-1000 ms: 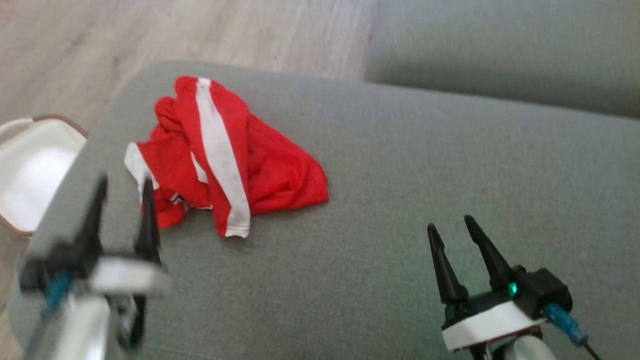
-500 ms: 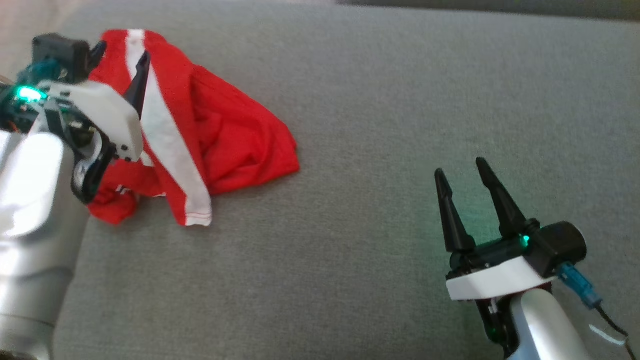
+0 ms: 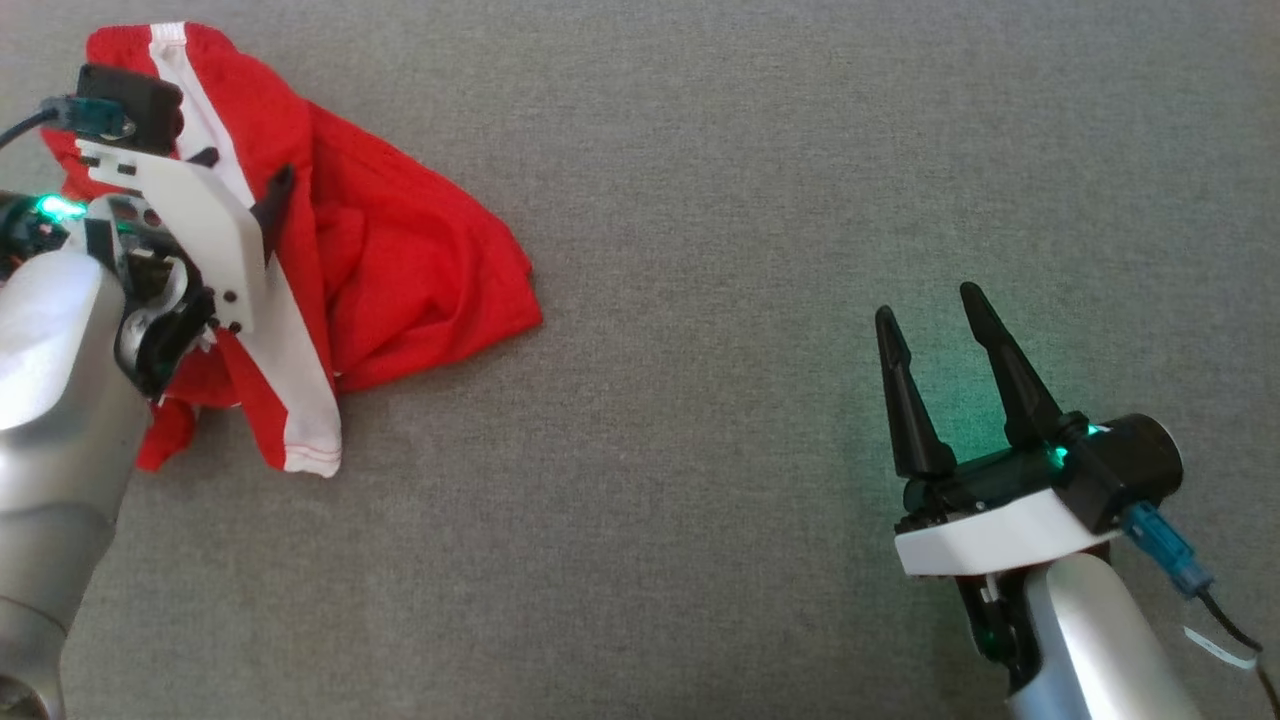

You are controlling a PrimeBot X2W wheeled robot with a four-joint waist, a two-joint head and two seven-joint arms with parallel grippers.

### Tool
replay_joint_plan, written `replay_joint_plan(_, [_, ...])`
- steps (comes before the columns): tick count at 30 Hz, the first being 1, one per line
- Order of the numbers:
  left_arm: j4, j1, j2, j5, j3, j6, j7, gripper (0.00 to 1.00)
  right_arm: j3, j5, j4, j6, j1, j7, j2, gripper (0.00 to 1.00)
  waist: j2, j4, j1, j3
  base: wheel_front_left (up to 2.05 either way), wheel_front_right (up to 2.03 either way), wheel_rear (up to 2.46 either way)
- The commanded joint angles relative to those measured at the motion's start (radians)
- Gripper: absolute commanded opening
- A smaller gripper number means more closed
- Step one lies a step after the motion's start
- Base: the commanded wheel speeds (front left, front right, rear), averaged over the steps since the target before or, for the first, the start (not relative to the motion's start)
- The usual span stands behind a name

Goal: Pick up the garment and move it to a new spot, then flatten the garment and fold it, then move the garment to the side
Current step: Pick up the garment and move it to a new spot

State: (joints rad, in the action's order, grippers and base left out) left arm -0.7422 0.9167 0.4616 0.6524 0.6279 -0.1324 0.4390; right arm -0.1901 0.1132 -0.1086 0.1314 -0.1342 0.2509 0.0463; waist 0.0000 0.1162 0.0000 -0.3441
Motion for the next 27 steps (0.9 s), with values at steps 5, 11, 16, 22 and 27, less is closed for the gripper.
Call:
replay_joint_plan(5, [-0.008,0.070,0.063,0.059,-0.015,0.002,-0.035,0.00,-0.022,-0.003,0.027,-0.001,-0.024,0.011,0.004,1.00,0.0000,0.002,0.0000,0.003,0.00,0.00,0.00])
replay_joint_plan(11, [0.020,0.130,0.069,0.070,-0.023,0.002,-0.220,0.00,-0.024,-0.001,0.016,-0.001,-0.023,0.011,0.004,1.00,0.0000,0.009,0.0000,0.035,0.00,0.00,0.00])
replay_joint_plan(16, [0.076,0.159,0.070,0.095,-0.077,0.002,-0.380,0.00,-0.021,0.008,0.005,-0.001,-0.010,0.011,0.004,1.00,0.0000,0.012,0.0000,0.089,0.00,0.00,0.00])
replay_joint_plan(22, [0.179,0.144,0.062,0.127,-0.127,0.028,-0.462,0.00,-0.016,0.020,-0.001,-0.001,0.011,0.011,0.004,1.00,0.0000,0.016,0.0000,0.139,0.00,0.00,0.00])
replay_joint_plan(27, [0.314,0.092,0.051,0.148,-0.127,0.063,-0.447,0.00,-0.017,0.027,-0.002,-0.001,0.025,0.011,0.004,1.00,0.0000,0.004,0.0000,0.171,0.00,0.00,0.00])
